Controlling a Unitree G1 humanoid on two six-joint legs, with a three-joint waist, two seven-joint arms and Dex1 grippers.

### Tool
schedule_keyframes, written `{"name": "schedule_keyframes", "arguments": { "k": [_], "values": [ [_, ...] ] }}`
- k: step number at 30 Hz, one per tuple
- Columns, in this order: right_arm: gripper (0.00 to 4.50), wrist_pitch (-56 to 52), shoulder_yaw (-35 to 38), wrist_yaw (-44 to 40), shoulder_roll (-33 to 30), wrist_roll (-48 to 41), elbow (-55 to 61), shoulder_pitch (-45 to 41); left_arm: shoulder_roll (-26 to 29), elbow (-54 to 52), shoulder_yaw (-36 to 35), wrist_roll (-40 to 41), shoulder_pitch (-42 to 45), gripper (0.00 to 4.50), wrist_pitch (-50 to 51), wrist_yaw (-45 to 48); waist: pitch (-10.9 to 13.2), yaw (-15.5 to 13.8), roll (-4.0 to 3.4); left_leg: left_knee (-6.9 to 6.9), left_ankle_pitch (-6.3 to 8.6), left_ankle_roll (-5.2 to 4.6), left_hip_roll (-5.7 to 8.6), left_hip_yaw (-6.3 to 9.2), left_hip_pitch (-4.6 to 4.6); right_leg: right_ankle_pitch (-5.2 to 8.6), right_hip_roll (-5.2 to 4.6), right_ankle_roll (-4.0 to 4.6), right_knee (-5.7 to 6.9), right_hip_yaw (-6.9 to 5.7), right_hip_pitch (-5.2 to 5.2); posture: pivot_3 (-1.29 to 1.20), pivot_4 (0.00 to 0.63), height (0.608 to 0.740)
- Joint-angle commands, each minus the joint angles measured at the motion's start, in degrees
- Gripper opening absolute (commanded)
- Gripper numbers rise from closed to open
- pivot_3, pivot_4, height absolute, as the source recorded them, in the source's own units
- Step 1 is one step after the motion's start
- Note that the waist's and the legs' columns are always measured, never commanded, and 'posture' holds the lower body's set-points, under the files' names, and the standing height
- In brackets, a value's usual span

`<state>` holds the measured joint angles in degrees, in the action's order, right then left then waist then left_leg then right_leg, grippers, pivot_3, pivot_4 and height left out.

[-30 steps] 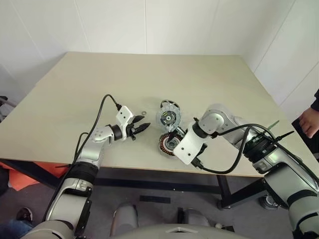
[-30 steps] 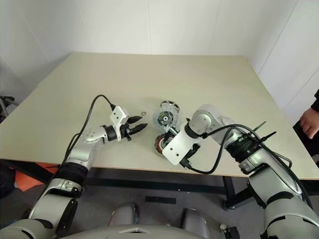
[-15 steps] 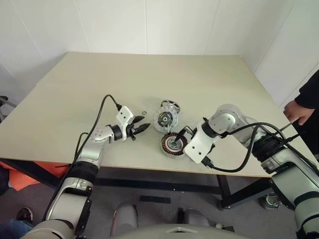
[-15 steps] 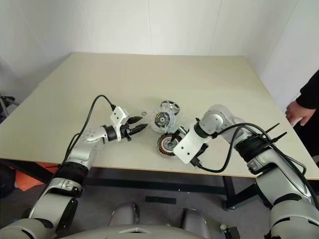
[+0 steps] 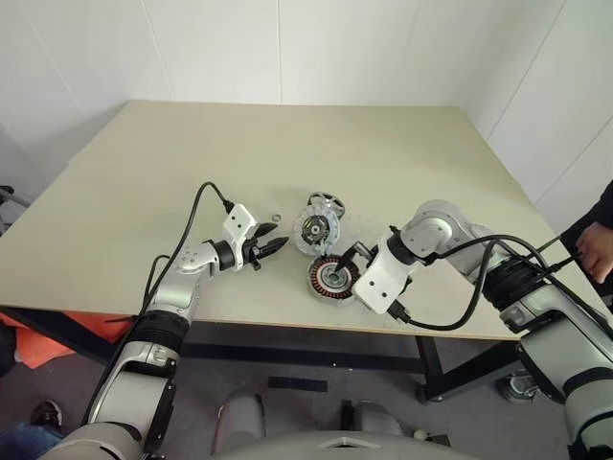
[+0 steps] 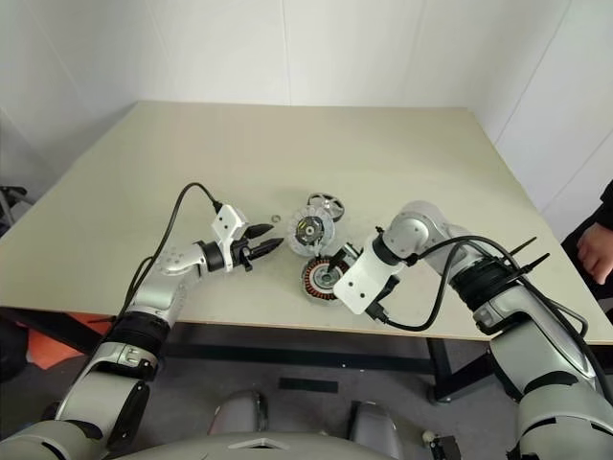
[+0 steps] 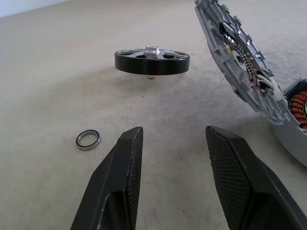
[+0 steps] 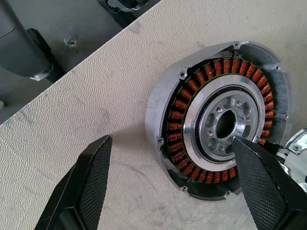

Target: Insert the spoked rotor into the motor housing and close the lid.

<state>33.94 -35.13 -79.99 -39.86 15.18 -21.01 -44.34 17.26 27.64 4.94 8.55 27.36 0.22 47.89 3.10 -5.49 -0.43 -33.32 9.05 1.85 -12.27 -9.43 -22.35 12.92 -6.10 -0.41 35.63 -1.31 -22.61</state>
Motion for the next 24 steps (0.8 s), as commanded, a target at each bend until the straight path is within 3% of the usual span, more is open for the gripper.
{"name": "schedule_keyframes", "arguments": {
  "k": [1, 24],
  "values": [
    [4.47, 0.4, 0.6, 0.0, 0.1, 0.8, -0.8, -1.2, 0.3, -0.9, -0.6, 0.0, 1.3, 2.14, -1.2, -0.2, 0.0, 0.0, 0.0, 0.0, 0.0, 0.0, 0.0, 0.0, 0.0, 0.0, 0.0, 0.0, 0.0, 0.0, 0.0, 0.0, 0.0, 0.74],
    [4.47, 0.6, 1.5, -2.0, -2.5, -0.5, 5.0, -0.8, 0.2, -0.7, -0.7, 0.1, 1.3, 2.14, -1.5, -0.4, 0.0, 0.0, 0.0, 0.02, 0.01, -0.01, -0.01, 0.0, -0.09, 0.0, 0.0, 0.0, -0.04, -0.01, -0.08, 0.0, 0.0, 0.74]
  ]
}}
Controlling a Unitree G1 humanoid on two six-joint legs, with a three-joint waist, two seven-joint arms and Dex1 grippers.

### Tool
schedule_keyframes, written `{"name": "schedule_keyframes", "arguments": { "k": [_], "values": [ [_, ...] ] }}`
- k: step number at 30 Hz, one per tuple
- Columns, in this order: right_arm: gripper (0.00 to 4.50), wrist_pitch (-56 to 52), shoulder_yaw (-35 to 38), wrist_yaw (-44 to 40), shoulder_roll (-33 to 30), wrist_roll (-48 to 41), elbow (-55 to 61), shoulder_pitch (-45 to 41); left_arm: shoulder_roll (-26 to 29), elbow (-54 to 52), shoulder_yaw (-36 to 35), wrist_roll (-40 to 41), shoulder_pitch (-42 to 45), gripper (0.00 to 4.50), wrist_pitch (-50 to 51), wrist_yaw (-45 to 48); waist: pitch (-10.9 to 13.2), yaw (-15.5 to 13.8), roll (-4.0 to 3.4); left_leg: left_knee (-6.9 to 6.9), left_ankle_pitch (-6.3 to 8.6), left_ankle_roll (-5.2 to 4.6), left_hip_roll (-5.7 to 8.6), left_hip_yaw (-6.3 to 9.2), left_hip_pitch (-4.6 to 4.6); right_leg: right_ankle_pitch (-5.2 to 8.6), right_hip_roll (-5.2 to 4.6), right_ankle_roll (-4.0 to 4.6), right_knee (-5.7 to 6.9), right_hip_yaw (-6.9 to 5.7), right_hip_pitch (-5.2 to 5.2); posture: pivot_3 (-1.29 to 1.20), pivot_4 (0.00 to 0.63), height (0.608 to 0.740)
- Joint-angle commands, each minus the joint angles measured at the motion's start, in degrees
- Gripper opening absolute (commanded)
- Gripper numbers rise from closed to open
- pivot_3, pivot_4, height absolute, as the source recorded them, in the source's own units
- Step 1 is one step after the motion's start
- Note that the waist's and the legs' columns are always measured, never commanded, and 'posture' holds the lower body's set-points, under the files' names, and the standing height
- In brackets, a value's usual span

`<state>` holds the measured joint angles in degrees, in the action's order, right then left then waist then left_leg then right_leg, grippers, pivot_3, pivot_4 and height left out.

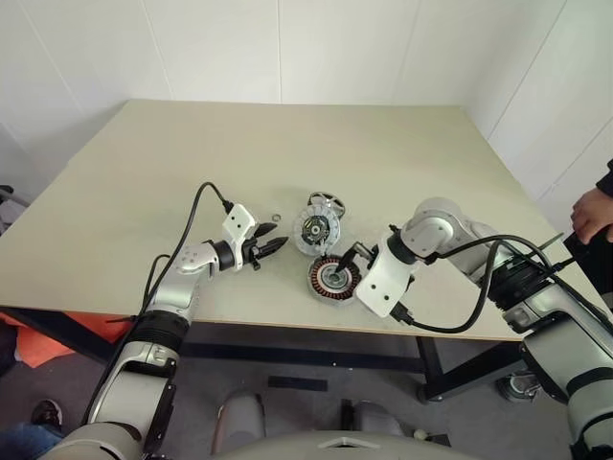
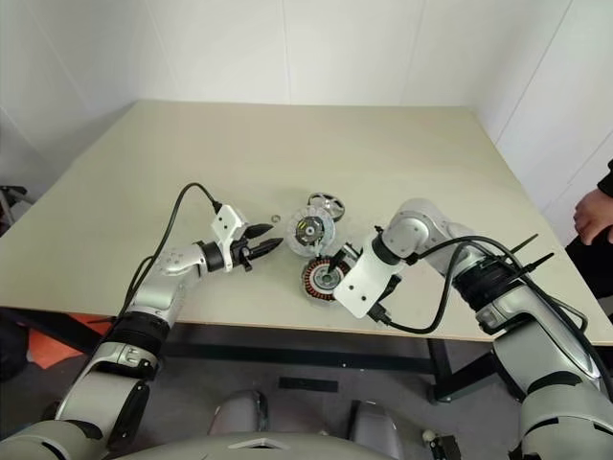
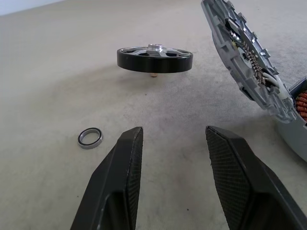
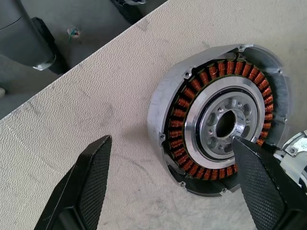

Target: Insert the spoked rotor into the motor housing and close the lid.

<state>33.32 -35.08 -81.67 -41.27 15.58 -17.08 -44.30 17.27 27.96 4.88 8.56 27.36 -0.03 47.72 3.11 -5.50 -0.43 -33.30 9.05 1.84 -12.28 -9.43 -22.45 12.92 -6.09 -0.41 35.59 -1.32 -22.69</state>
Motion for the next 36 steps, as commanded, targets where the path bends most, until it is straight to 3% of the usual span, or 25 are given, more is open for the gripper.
{"name": "schedule_keyframes", "arguments": {
  "k": [1, 36],
  "values": [
    [4.47, 1.6, 1.5, -0.4, -1.3, -1.1, 0.9, -0.8, 0.1, -1.1, -0.6, 0.1, 1.3, 2.14, -1.2, -0.3, 0.0, 0.0, 0.0, 0.0, 0.0, 0.0, 0.0, 0.0, 0.0, 0.0, 0.0, 0.0, 0.0, 0.0, 0.0, 0.0, 0.0, 0.74],
    [4.47, 3.3, 0.1, -0.6, 2.4, 0.4, -1.9, -1.9, -0.1, -5.8, -0.5, 0.5, -2.2, 2.14, 0.9, -2.0, 0.0, 0.1, 0.0, 0.0, 0.0, 0.0, -0.06, -0.01, -0.03, 0.0, 0.04, 0.0, 0.01, 0.0, -0.06, 0.0, 0.0, 0.74]
  ]
}}
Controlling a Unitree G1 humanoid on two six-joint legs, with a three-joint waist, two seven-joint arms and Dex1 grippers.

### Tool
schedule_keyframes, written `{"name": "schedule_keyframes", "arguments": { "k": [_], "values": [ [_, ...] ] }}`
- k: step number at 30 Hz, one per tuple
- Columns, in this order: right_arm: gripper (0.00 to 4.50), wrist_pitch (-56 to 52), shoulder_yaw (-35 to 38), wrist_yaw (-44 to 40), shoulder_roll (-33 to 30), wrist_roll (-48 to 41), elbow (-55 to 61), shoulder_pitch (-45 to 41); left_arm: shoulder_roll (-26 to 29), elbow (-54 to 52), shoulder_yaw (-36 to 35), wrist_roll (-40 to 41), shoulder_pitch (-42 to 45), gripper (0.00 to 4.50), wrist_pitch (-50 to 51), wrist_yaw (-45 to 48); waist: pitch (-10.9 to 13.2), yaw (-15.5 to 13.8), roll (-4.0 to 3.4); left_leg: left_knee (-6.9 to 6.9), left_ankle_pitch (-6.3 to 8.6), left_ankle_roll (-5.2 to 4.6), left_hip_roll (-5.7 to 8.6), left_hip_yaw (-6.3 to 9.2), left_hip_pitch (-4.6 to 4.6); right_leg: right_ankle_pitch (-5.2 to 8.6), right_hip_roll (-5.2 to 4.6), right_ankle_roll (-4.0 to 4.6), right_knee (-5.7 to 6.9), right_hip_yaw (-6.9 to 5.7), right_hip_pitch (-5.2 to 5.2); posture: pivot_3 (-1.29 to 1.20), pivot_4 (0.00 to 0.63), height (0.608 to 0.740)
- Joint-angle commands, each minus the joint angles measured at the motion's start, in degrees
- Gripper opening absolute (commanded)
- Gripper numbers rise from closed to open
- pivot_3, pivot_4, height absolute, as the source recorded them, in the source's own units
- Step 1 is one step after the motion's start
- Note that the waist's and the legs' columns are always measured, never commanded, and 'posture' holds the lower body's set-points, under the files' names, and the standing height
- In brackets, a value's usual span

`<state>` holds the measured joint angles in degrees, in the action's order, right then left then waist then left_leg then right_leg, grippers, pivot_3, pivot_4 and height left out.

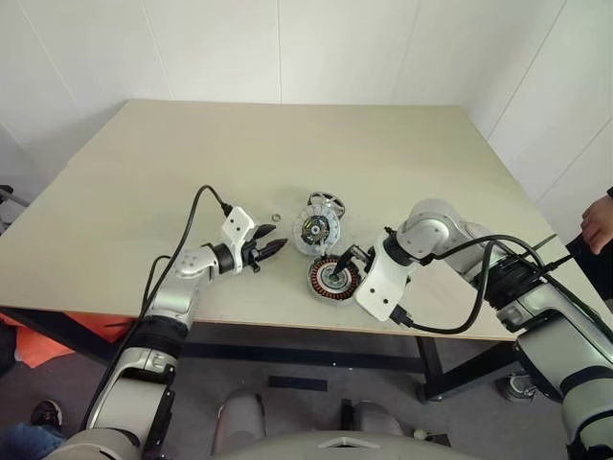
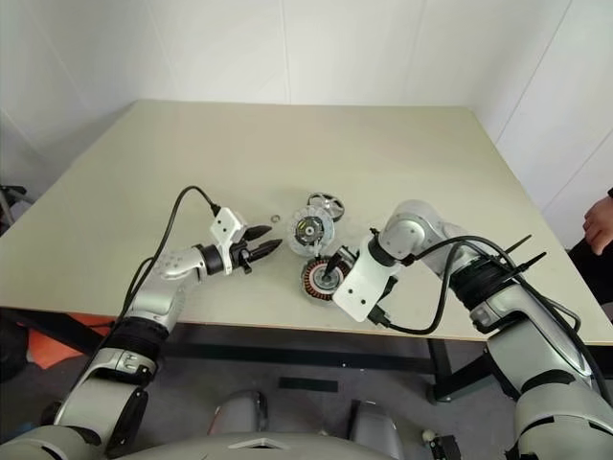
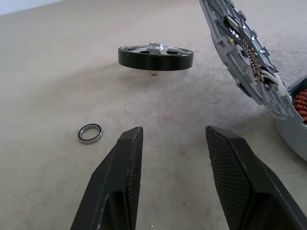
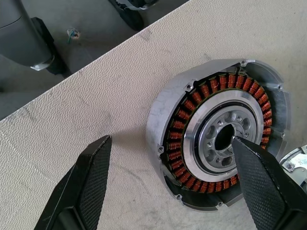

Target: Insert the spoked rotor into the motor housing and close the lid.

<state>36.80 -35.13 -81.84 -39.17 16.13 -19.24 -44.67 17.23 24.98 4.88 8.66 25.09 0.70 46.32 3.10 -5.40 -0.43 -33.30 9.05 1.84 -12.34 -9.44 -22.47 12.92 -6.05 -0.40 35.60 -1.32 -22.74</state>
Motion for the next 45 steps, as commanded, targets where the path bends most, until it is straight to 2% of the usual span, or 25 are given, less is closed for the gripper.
{"name": "schedule_keyframes", "arguments": {
  "k": [1, 11, 18, 24, 27, 38, 45],
  "values": [
    [4.47, -0.2, 0.0, -0.4, 0.5, 0.1, -0.3, -1.5, 0.0, -3.1, -0.6, 0.5, -0.1, 2.14, 0.3, -0.7, 0.0, 0.0, 0.0, 0.0, 0.0, 0.0, 0.0, 0.0, 0.0, 0.0, 0.0, 0.0, 0.0, 0.0, 0.0, 0.0, 0.0, 0.74],
    [4.47, -0.8, -0.9, -1.3, 2.4, 1.3, -2.6, -2.3, 0.4, -4.9, -0.9, 0.8, -1.3, 2.14, 1.4, -1.4, 0.0, 0.1, 0.0, -0.01, 0.0, 0.0, 0.0, 0.0, 0.05, 0.0, 0.0, 0.0, 0.03, 0.01, 0.02, 0.0, 0.0, 0.74],
    [2.19, -0.2, -1.3, -2.4, 2.8, 1.3, -3.2, -3.4, -0.2, -6.6, -1.0, 1.0, -3.1, 2.14, 1.9, -2.8, 0.0, 0.1, 0.02, 0.0, 0.0, 0.0, -0.01, 0.0, 0.05, 0.0, 0.01, 0.0, 0.03, 0.02, 0.02, 0.0, 0.0, 0.74],
    [2.03, 1.7, -1.4, -2.8, 2.8, 0.8, -6.8, -5.0, -0.3, -7.9, -1.1, 1.1, -4.1, 2.14, 2.4, -3.6, 0.0, 0.1, 0.02, -0.01, 0.0, 0.0, -0.01, 0.0, 0.03, 0.0, 0.01, 0.0, 0.03, 0.0, 0.02, 0.0, 0.0, 0.74],
    [2.03, 0.7, -0.5, -2.0, 2.1, 0.7, -4.6, -4.1, -0.2, -7.7, -1.3, 1.1, -3.8, 2.14, 2.5, -3.5, 0.0, 0.0, 0.02, -0.01, 0.0, 0.0, 0.0, 0.0, 0.04, 0.0, -0.01, 0.01, 0.05, 0.0, 0.03, 0.0, 0.0, 0.74],
    [2.03, -15.0, 4.9, -6.7, -3.7, -8.9, 7.1, 0.2, -1.0, -5.0, -0.5, 0.7, -1.1, 2.14, 2.1, -2.5, 0.0, -0.1, 0.01, -0.02, 0.01, -0.03, 0.0, 0.0, -0.21, -0.01, -0.01, 0.01, -0.04, -0.03, -0.15, 0.0, 0.0, 0.74],
    [2.03, -17.5, 6.3, -2.7, -6.8, -6.5, 4.9, 5.6, -2.1, -2.7, 0.4, 0.3, 0.7, 2.14, 1.4, -1.5, 0.0, -0.3, 0.02, -0.02, 0.01, -0.03, 0.02, -0.02, -0.18, -0.01, -0.03, 0.01, -0.05, -0.02, -0.12, 0.0, 0.0, 0.74]
  ]
}}
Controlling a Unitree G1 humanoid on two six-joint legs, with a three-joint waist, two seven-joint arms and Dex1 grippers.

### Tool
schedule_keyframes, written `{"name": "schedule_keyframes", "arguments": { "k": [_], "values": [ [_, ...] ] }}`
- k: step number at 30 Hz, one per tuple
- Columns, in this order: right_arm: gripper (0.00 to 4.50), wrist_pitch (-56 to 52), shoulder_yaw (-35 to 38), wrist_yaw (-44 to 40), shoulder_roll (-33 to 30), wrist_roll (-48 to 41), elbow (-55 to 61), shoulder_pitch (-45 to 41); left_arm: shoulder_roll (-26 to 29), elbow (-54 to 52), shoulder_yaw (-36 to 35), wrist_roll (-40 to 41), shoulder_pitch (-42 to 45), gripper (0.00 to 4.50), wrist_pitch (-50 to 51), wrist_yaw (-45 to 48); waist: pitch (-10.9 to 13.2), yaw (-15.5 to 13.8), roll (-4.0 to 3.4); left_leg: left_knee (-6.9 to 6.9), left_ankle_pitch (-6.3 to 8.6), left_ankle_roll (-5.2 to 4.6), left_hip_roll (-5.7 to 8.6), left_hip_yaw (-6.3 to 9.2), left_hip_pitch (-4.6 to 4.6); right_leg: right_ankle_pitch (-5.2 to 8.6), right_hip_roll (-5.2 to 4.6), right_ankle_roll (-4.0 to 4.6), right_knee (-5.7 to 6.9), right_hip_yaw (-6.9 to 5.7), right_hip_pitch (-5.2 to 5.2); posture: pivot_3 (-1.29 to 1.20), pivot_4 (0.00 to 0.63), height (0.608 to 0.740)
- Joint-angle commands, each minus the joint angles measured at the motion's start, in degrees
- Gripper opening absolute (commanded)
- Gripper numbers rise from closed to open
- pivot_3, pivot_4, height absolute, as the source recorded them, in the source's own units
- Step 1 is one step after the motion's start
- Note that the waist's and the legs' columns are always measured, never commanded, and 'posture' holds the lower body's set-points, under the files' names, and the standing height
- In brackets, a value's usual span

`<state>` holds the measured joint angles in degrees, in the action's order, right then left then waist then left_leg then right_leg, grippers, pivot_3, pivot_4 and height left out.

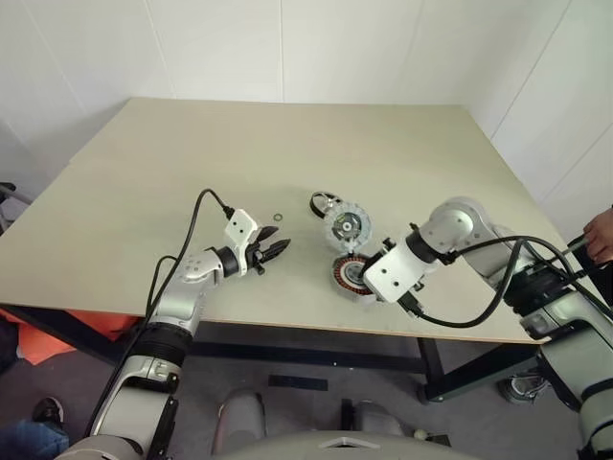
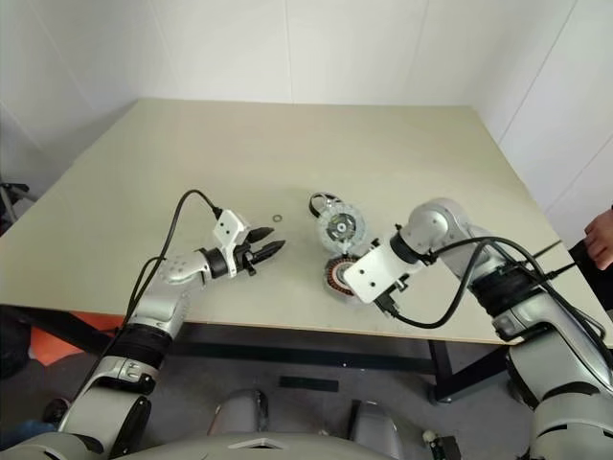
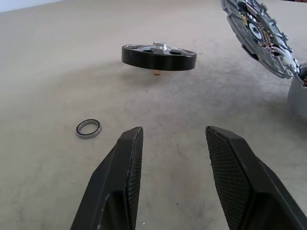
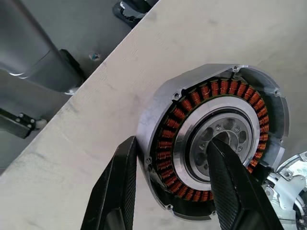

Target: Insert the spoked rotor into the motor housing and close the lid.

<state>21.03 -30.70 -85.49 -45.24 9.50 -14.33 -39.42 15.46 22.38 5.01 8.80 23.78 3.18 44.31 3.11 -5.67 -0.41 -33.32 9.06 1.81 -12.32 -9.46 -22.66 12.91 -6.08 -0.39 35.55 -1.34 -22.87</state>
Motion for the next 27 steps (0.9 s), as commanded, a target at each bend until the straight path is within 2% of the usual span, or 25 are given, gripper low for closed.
{"name": "schedule_keyframes", "arguments": {
  "k": [1, 5, 9, 15, 20, 27],
  "values": [
    [2.03, -2.9, 2.1, 1.3, -0.4, 0.2, -0.3, 0.3, -0.4, 0.2, 0.3, 0.1, 2.2, 2.14, -1.2, 0.7, 0.0, 0.0, 0.0, 0.0, 0.0, 0.0, -0.01, 0.0, 0.01, 0.0, 0.0, 0.0, 0.01, 0.0, 0.0, 0.0, 0.0, 0.74],
    [2.03, -17.2, 5.1, 3.0, -0.9, -1.4, 9.1, 3.8, -0.5, 1.6, 0.4, -0.2, 2.6, 2.14, -2.1, 1.1, 0.0, 0.0, 0.0, -0.01, 0.0, 0.0, 0.0, 0.0, 0.21, 0.0, 0.0, 0.0, 0.03, 0.02, 0.2, 0.0, 0.0, 0.74],
    [2.03, -27.2, 7.3, 6.7, 0.8, -1.3, 10.9, 3.7, -0.4, 3.0, 0.4, -0.3, 2.5, 2.14, -3.2, 1.6, 0.0, -0.1, 0.0, -0.01, 0.0, 0.01, 0.02, 0.0, 0.25, 0.0, -0.01, 0.0, 0.03, 0.03, 0.24, 0.0, 0.0, 0.74],
    [2.03, -35.1, 7.8, 11.4, 2.8, 0.8, 10.5, 0.1, -0.5, 3.3, 0.5, -0.4, 2.0, 2.14, -3.9, 1.8, 0.0, -0.1, -0.02, 0.0, -0.02, 0.03, 0.01, 0.0, 0.25, 0.0, -0.01, 0.0, 0.08, 0.03, 0.21, 0.0, 0.0, 0.74],
    [2.03, -39.1, 7.9, 10.9, 1.5, 2.1, 11.0, -4.0, -0.6, 2.6, 0.7, -0.4, 1.1, 2.14, -3.8, 1.7, 0.0, 0.0, -0.07, 0.02, -0.02, 0.04, 0.0, -0.02, 0.11, 0.0, 0.0, 0.0, 0.07, 0.04, 0.02, 0.0, 0.0, 0.74],
    [2.03, -41.2, 7.1, 9.5, 0.3, 2.5, 12.8, -4.2, -0.6, 2.0, 0.8, -0.4, 0.5, 2.14, -3.4, 1.3, 0.0, -0.2, -0.08, 0.06, -0.02, 0.03, 0.02, -0.03, -0.01, 0.0, -0.01, 0.0, 0.0, 0.02, -0.05, 0.0, 0.0, 0.74]
  ]
}}
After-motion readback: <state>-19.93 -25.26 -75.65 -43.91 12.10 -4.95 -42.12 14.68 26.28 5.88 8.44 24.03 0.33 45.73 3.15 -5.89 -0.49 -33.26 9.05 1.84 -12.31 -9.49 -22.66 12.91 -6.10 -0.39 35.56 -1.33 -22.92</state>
